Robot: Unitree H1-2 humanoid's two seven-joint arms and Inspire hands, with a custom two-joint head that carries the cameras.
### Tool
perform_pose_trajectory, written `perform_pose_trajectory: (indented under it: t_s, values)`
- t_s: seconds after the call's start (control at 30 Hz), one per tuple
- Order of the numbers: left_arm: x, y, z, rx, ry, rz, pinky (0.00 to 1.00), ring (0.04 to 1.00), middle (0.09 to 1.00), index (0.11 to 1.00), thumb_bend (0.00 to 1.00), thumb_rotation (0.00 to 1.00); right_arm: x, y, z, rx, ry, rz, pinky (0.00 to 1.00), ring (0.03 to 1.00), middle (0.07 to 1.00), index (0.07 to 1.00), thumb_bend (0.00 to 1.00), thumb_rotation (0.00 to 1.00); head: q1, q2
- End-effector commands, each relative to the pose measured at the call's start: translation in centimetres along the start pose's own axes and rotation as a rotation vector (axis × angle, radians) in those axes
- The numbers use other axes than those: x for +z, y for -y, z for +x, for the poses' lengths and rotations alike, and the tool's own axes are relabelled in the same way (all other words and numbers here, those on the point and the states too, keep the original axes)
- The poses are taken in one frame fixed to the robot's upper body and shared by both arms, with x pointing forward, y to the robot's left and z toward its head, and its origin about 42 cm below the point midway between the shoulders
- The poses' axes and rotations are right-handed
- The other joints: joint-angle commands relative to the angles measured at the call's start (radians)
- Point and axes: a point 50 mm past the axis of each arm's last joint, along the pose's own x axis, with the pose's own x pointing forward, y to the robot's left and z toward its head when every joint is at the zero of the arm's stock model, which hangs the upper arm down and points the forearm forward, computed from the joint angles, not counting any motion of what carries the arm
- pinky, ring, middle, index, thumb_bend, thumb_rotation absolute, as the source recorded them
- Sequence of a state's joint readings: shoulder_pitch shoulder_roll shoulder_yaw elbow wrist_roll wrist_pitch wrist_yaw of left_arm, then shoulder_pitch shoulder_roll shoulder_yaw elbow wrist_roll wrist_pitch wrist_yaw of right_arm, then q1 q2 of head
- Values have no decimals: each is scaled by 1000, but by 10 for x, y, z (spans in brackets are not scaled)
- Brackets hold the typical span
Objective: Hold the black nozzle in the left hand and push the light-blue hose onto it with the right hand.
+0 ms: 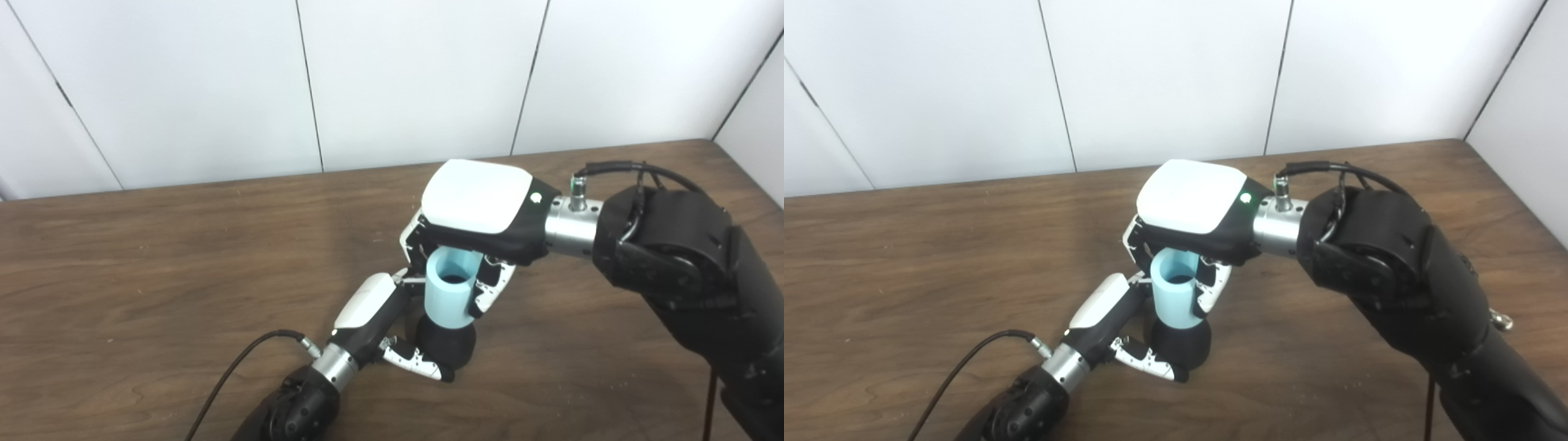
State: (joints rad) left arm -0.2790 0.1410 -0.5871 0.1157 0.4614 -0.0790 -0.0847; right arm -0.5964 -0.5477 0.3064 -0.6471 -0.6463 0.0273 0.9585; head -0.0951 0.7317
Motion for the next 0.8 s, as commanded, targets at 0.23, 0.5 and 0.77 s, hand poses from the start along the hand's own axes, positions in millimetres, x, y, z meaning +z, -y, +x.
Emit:
perform_pose_trajectory:
  t_s: [0.23, 0.5, 0.77]
  values:
    - [-33, 38, -30, -209, -194, 10, 953, 729, 547, 442, 515, 0, -4, 1, -8, -33, -17, -52, 397, 484, 587, 499, 522, 110, -2, 0]
    - [-34, 38, -30, -209, -194, 14, 972, 729, 547, 443, 515, 0, -4, 7, -15, -131, -18, -166, 767, 835, 859, 741, 1000, 340, -1, 1]
    - [-33, 38, -30, -207, -192, 12, 974, 729, 546, 442, 515, 0, -5, 7, -23, -225, -28, -156, 918, 958, 960, 837, 1000, 445, 0, 3]
